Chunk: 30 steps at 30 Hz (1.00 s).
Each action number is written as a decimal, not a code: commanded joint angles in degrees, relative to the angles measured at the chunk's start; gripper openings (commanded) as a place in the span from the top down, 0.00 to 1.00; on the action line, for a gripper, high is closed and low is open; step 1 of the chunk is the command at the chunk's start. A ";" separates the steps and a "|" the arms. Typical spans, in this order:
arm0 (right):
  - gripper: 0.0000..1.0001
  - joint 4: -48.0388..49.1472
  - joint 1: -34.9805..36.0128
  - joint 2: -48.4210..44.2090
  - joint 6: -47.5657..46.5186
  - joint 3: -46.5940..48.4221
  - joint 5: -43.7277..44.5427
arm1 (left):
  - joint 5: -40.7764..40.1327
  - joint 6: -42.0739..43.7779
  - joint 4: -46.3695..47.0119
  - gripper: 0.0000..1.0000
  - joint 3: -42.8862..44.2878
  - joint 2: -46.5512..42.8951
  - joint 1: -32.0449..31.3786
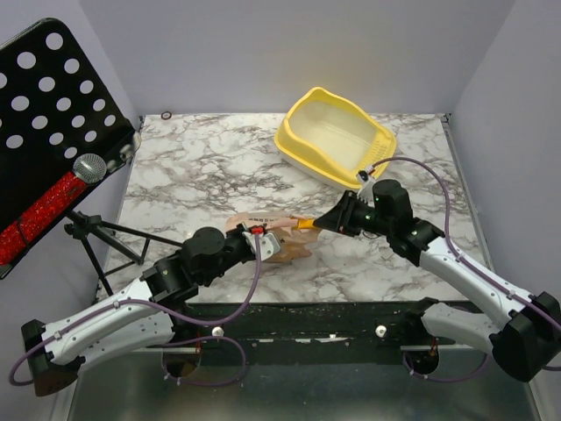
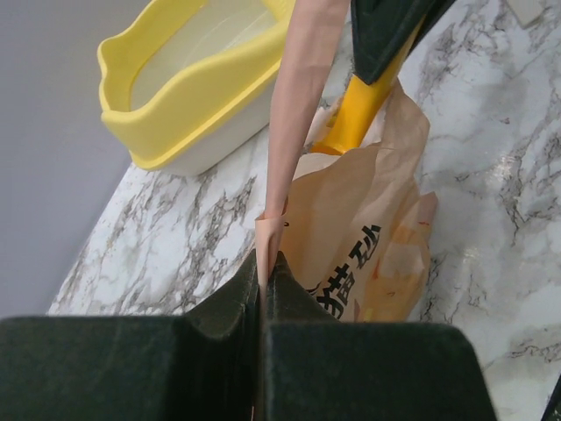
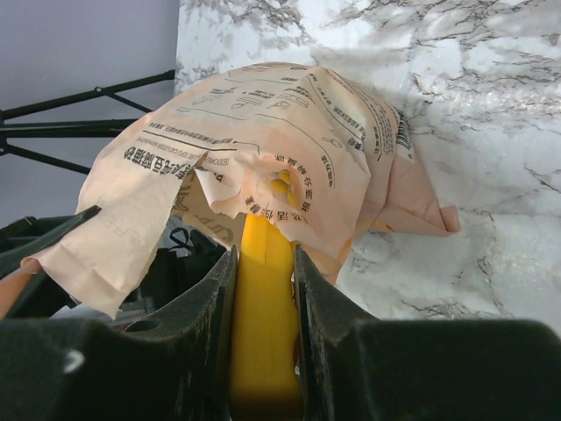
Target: Fill the litter box with clean litter
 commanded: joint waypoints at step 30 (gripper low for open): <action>1.00 35.87 -5.51 -12.26 20.49 -24.23 -8.63 | -12.02 -0.24 9.93 0.94 -3.49 -1.76 -0.65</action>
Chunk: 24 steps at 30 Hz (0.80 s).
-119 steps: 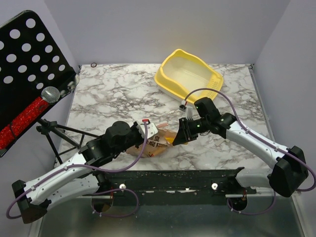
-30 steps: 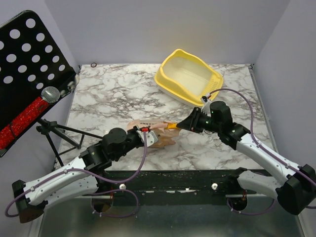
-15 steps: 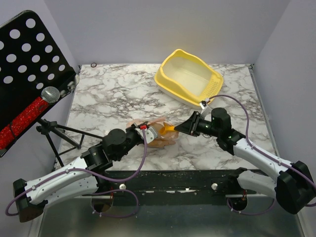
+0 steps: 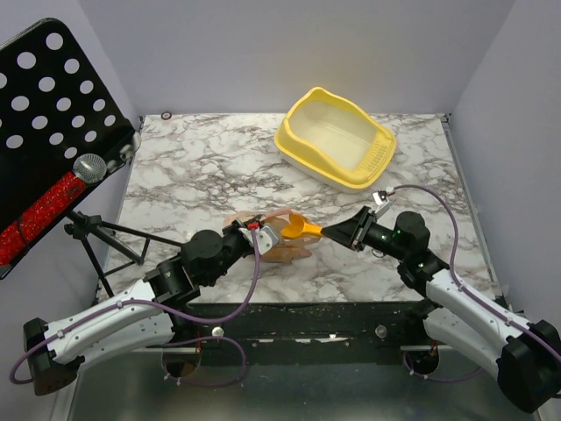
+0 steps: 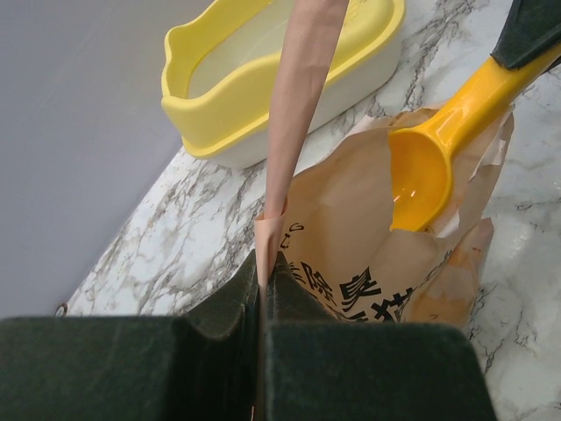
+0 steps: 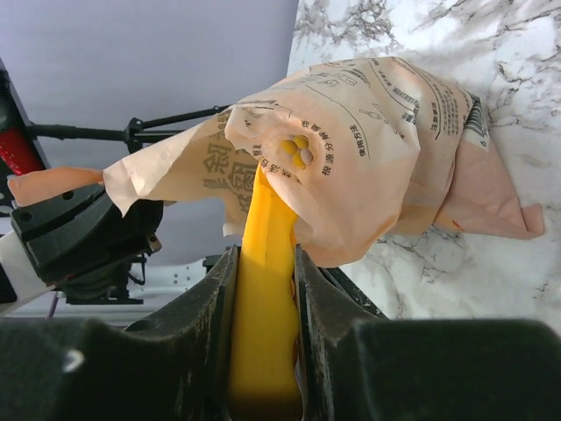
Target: Fill the litter box with clean litter
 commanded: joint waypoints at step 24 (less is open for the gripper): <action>1.00 -5.55 -2.50 -17.15 3.67 -3.74 1.58 | -4.45 -0.84 8.03 0.94 -3.02 -4.46 -0.74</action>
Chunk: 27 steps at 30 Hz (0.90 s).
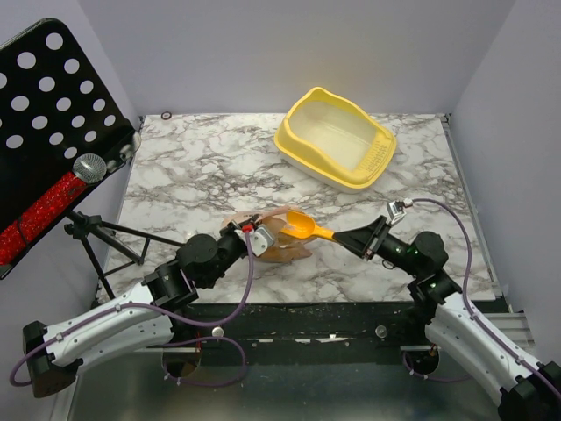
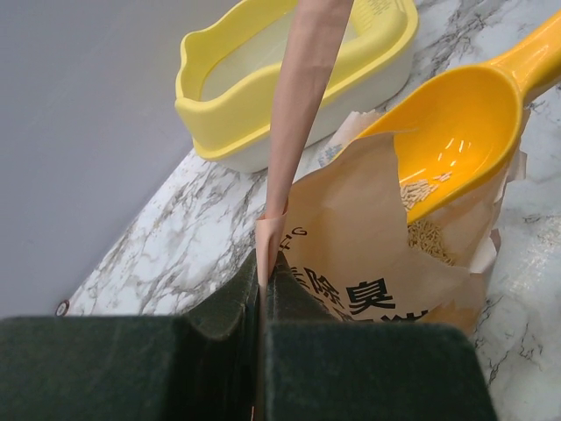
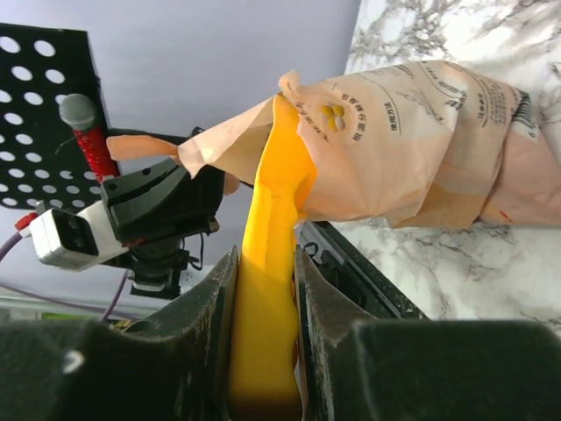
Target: Fill the litter box with clean litter
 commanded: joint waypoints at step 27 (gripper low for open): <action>1.00 -67.39 6.05 38.60 -43.44 55.02 13.79 | -14.39 -4.11 2.41 1.00 4.13 3.96 -0.52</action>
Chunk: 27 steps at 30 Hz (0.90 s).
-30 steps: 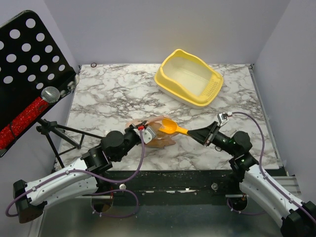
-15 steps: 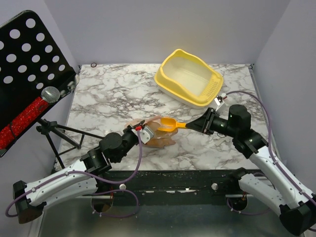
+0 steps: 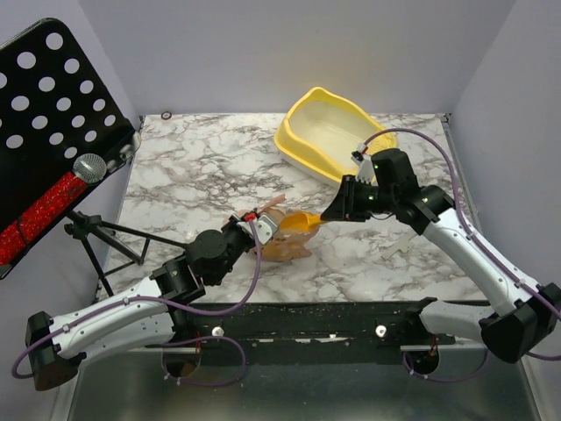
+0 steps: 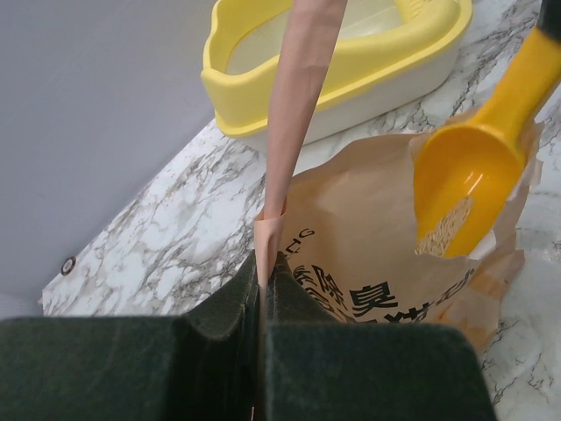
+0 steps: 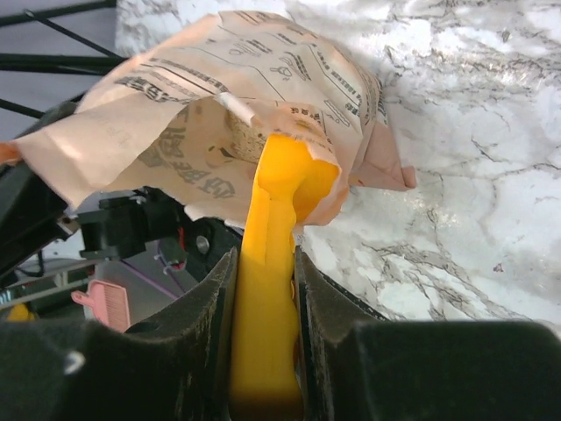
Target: Fill the litter box with clean litter
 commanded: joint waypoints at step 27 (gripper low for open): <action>1.00 53.06 3.97 0.44 24.48 -34.09 -8.24 | -5.71 -0.44 -0.44 1.00 2.23 -1.31 -0.04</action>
